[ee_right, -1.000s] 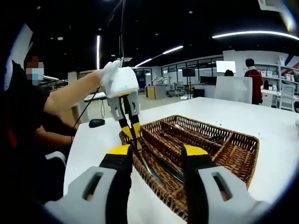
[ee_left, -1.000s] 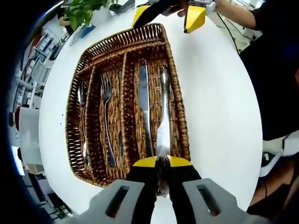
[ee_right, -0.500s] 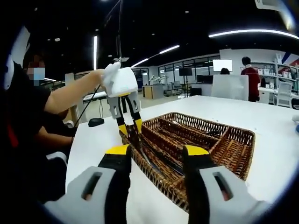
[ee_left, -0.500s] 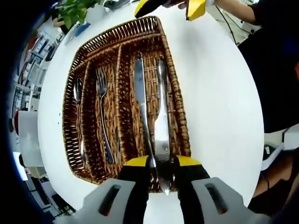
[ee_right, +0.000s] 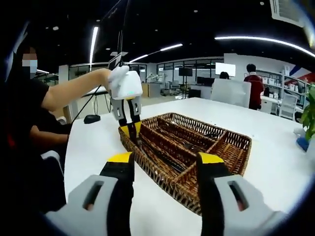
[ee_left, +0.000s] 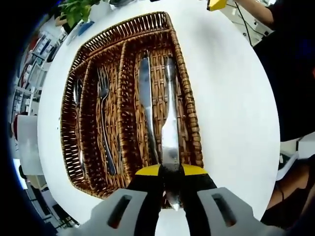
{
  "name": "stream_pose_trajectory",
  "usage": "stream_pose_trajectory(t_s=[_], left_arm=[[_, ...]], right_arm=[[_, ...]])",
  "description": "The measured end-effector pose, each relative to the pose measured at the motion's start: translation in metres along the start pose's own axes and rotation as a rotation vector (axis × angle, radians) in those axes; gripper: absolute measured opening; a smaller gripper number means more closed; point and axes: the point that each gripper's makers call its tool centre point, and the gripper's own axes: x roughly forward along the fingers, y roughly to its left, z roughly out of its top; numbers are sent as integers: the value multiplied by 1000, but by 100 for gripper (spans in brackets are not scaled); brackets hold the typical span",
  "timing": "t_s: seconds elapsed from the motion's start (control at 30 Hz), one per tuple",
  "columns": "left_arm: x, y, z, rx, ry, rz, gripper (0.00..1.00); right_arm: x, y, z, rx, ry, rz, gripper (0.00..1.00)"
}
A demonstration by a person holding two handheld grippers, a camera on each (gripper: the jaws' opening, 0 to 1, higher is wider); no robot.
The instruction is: Arrange the knives, forks, and spoons in their matching storage slots by inserting each utensil handle-first until every utensil is classified and aligned in the correct compartment
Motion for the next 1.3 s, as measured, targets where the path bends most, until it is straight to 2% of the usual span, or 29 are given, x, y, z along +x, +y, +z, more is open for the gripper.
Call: stream_pose_trajectory(t_s=[0.27, 0.37, 0.4, 0.53, 0.87, 1.1, 1.3], left_arm=[[1, 5, 2, 6, 2, 18, 13], [6, -1, 14, -16, -52, -15, 13], [8, 4, 15, -8, -52, 10, 13], [13, 5, 21, -15, -57, 6, 13], [19, 5, 14, -38, -51, -14, 14], [19, 5, 14, -37, -59, -8, 13], [15, 4, 11, -55, -69, -10, 13]], right_arm=[[-4, -3, -4, -5, 16, -12, 51], [-7, -4, -3, -4, 13, -21, 51], [-7, -4, -4, -3, 13, -21, 51], [-10, -4, -7, -8, 25, -25, 51], [-22, -13, -8, -7, 27, -67, 52], [-18, -14, -12, -30, 64, -81, 54], [-17, -15, -10, -34, 67, -79, 54]])
